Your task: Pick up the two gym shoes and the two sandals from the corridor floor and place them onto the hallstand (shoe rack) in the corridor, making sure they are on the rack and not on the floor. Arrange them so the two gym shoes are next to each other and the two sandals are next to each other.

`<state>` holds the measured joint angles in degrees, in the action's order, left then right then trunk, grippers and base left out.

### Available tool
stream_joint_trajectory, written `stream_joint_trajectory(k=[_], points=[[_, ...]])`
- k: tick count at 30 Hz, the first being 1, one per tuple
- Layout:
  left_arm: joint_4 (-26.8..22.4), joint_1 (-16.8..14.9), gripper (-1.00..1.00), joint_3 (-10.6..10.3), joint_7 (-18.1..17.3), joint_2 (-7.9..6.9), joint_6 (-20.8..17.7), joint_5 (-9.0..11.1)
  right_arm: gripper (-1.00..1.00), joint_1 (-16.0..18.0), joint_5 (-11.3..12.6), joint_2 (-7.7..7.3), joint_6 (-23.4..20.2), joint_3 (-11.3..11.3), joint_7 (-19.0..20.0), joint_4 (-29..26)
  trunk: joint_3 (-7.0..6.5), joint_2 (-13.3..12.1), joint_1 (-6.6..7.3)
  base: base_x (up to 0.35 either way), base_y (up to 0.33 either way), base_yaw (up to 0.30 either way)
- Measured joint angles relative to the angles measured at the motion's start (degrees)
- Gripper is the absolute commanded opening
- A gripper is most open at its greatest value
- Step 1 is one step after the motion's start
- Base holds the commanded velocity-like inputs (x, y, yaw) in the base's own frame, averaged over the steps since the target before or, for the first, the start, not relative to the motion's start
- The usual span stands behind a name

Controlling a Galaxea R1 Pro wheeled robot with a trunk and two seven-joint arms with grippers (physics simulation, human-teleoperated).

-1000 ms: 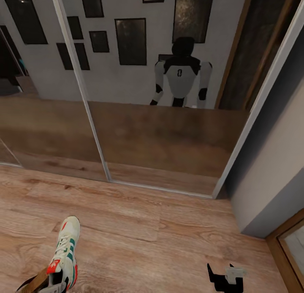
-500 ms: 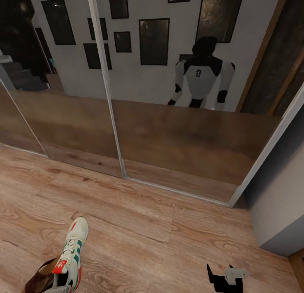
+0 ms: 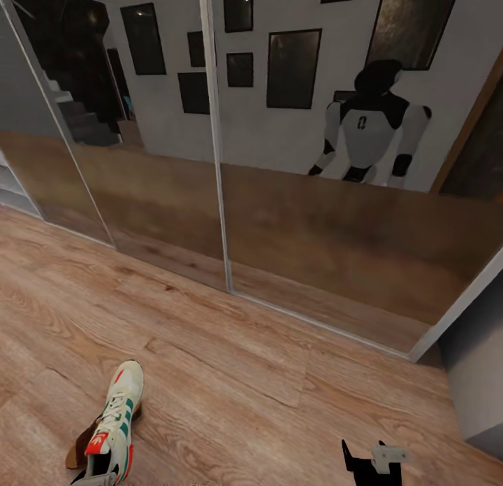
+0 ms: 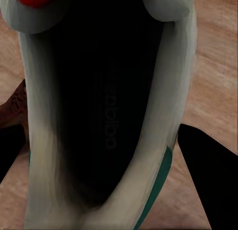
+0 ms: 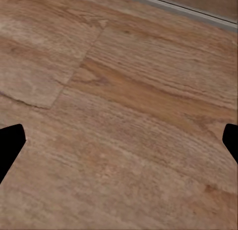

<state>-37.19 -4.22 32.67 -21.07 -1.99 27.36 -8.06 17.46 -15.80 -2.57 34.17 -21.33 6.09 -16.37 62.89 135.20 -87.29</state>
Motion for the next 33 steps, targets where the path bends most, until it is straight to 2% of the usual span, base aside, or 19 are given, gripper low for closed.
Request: stream_joint_trajectory(k=[14, 33], points=[[-0.47, -0.02, -1.00, 0.70, 0.22, 0.00, -0.19, 0.09, 1.00, 0.00, 0.00, 0.00, 0.00, -0.04, 0.00, 0.00, 0.00, 0.00, 0.00, 0.000, 0.000, 0.269], [-0.11, -0.06, -1.00, 0.59, 0.27, -0.09, -0.05, 0.88, 1.00, 0.00, 0.00, 0.00, 0.00, -0.01, 0.00, 0.00, 0.00, 0.00, 0.00, 0.000, 0.000, 0.269]])
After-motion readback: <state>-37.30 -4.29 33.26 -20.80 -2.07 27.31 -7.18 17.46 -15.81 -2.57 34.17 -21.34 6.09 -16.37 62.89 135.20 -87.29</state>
